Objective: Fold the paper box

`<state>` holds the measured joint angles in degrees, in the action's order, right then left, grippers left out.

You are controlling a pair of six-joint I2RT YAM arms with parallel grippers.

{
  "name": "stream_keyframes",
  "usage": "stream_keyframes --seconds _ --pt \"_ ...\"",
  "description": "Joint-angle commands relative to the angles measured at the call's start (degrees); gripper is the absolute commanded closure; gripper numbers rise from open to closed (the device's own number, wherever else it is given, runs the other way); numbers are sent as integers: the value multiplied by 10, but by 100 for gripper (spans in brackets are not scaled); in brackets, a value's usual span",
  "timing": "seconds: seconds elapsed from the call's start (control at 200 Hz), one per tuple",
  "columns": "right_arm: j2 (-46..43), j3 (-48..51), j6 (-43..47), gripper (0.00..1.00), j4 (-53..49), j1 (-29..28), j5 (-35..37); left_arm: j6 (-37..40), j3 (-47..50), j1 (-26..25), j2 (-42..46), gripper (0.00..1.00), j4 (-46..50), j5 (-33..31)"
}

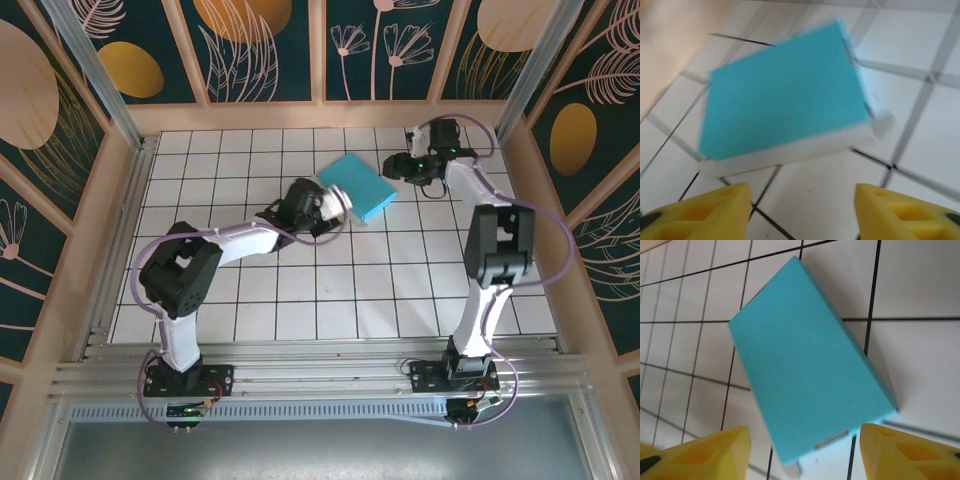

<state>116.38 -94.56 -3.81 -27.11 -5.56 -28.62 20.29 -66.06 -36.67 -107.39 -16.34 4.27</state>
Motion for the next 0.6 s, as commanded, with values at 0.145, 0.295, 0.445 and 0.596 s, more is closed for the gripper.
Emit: stream_keyframes --seconds 0.145,0.295,0.445,0.596 --pt "159 -165 57 40 -76 -11 9 -577 -55 47 21 31 23 8" --pt "212 -211 55 47 -83 -10 -14 -628 -53 57 17 30 15 36" --pt "236 -211 22 59 -68 3 -71 -662 -70 78 -14 28 33 64" --pt "236 -170 2 66 -57 12 -56 -703 -84 98 -51 27 11 131"
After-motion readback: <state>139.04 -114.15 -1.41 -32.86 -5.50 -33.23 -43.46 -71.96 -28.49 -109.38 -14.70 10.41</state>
